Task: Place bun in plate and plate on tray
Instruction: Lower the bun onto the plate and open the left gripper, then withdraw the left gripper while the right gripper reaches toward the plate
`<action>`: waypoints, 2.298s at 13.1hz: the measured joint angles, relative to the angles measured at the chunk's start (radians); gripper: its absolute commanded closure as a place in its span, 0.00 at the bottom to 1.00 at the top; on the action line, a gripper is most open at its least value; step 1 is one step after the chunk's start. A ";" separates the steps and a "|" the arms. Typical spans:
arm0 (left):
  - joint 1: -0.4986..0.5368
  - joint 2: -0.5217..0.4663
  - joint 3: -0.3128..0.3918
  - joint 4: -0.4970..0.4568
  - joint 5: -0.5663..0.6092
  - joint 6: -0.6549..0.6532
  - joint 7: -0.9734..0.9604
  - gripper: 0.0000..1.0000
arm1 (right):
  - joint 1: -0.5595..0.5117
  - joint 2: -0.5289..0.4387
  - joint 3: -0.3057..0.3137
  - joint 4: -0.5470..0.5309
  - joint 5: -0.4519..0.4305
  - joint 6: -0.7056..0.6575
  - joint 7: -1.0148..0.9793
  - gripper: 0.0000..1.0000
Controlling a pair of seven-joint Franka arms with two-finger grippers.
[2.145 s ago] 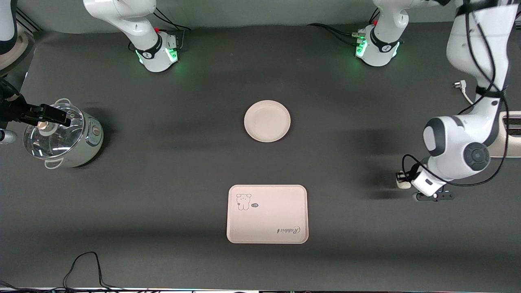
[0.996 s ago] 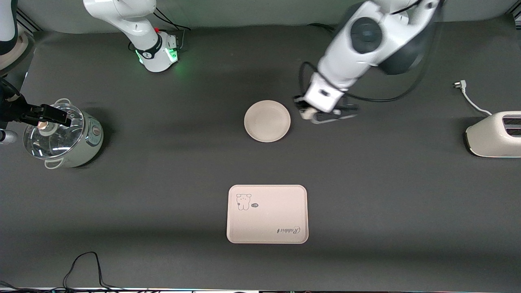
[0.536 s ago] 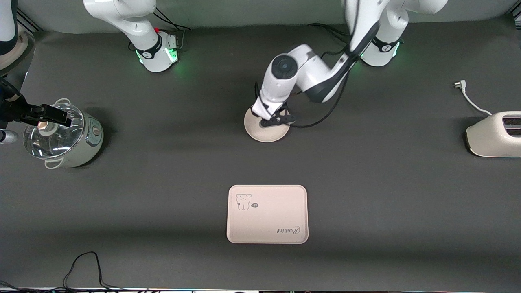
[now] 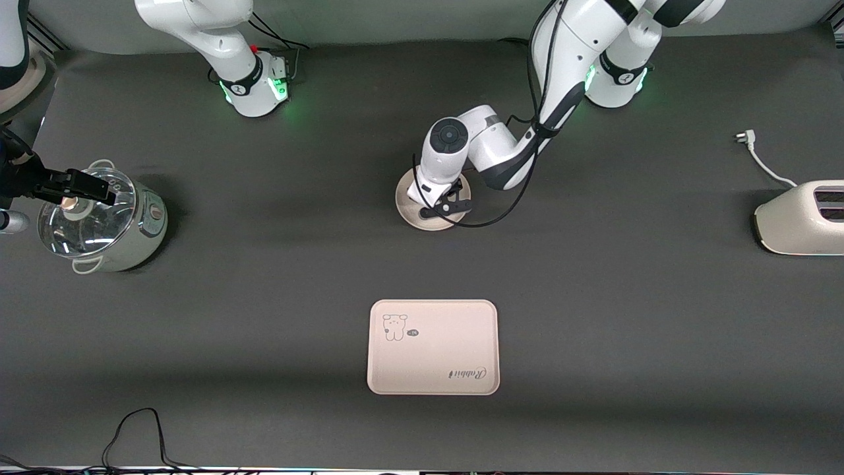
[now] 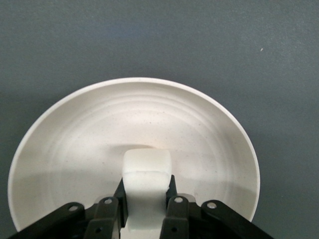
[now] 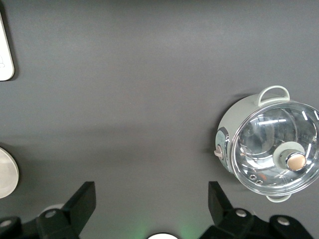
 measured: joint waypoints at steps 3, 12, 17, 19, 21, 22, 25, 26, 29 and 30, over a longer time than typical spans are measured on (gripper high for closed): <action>-0.001 0.000 0.000 0.001 0.011 0.000 -0.003 0.00 | 0.000 0.000 0.000 0.000 0.000 0.000 0.000 0.00; -0.001 -0.006 0.007 0.016 0.012 -0.009 -0.011 0.00 | 0.000 0.000 0.000 -0.001 0.000 0.000 0.000 0.00; 0.068 -0.133 0.012 0.055 0.020 -0.195 0.039 0.00 | 0.002 0.000 0.002 -0.011 0.000 0.000 0.000 0.00; 0.134 -0.228 0.012 0.065 0.014 -0.274 0.095 0.00 | 0.016 -0.001 0.004 -0.014 0.000 0.000 0.000 0.00; 0.219 -0.326 0.015 0.087 -0.027 -0.380 0.186 0.00 | 0.049 -0.003 0.005 -0.016 0.000 0.000 0.000 0.00; 0.260 -0.367 0.017 0.107 -0.039 -0.439 0.222 0.00 | 0.070 -0.005 0.005 -0.017 0.001 0.000 0.002 0.00; 0.394 -0.430 0.022 0.207 -0.082 -0.628 0.347 0.00 | 0.137 -0.020 0.007 -0.027 0.027 -0.002 0.089 0.00; 0.452 -0.435 0.025 0.254 -0.103 -0.706 0.416 0.00 | 0.182 -0.027 0.008 -0.030 0.034 -0.002 0.141 0.00; 0.624 -0.448 0.028 0.346 -0.121 -0.846 0.601 0.00 | 0.355 -0.045 0.012 -0.039 0.074 -0.001 0.315 0.00; 0.669 -0.460 0.033 0.354 -0.133 -0.867 0.656 0.00 | 0.410 -0.047 0.014 -0.040 0.090 0.007 0.378 0.00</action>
